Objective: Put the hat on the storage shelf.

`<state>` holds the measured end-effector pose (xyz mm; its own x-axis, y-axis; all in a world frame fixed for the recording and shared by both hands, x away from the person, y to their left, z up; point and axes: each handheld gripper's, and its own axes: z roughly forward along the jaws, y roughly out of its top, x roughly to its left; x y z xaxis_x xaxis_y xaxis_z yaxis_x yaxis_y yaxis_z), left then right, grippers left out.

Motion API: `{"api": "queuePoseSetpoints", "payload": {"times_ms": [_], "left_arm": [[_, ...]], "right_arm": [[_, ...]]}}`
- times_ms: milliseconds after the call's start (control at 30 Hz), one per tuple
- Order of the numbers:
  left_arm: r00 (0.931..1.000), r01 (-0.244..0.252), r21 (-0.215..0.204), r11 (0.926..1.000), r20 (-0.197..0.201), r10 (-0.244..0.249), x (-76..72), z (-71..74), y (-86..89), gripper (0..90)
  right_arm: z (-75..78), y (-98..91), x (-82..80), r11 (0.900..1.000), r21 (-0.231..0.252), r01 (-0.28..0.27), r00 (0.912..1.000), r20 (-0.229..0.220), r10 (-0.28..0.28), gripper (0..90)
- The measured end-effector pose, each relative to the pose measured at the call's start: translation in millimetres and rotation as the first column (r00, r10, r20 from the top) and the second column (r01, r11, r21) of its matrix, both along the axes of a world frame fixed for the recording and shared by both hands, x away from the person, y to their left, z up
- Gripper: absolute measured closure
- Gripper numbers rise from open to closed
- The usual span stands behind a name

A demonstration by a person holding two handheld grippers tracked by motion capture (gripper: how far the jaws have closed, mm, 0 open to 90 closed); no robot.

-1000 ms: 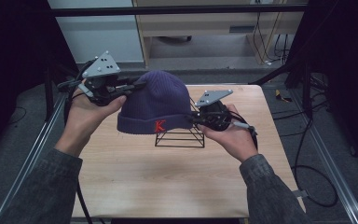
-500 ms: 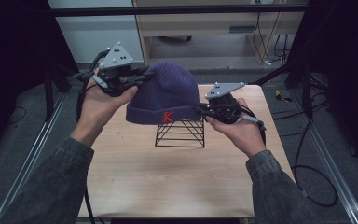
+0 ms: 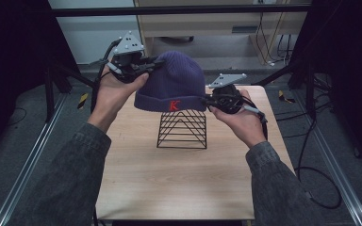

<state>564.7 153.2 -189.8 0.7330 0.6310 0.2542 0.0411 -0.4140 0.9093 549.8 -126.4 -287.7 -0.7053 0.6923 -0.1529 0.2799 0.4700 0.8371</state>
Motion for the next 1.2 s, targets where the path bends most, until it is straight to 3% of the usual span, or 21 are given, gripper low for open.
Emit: {"api": "queuePoseSetpoints", "payload": {"times_ms": [33,67,133,400,800,1200], "left_arm": [[1.0000,0.000,0.000,1.0000,0.000,0.000,0.0,0.0,0.0,78.9],[0.9994,0.032,-0.031,0.9990,-0.010,-0.032,2.3,1.7,0.4,78.8],[0.9988,0.042,-0.056,0.9975,-0.023,-0.043,5.0,2.2,-0.7,78.8],[0.9992,0.038,-0.003,0.9993,-0.004,-0.039,7.4,1.0,-18.5,79.0],[0.9988,0.029,0.021,0.9994,-0.040,-0.029,9.3,-12.8,-27.3,79.0],[0.9981,0.016,0.013,0.9998,-0.061,-0.015,20.0,-32.6,-26.5,78.8]], "right_arm": [[0.0,0.0,0.0,1.0000,0.000,0.000,1.0000,0.000,0.000,77.5],[-0.1,-1.1,1.6,0.9998,0.007,0.018,0.9998,0.010,-0.018,77.5],[-0.8,-3.8,2.7,0.9988,0.035,0.036,0.9992,0.016,-0.037,77.6],[-5.9,-12.7,5.8,0.9966,0.039,0.072,0.9972,0.017,-0.073,77.6],[-17.1,-18.2,2.0,0.9986,0.003,0.054,0.9984,-0.017,-0.054,77.6],[-27.4,-16.3,5.6,0.9978,-0.042,0.052,0.9966,-0.062,-0.055,77.3]]}}
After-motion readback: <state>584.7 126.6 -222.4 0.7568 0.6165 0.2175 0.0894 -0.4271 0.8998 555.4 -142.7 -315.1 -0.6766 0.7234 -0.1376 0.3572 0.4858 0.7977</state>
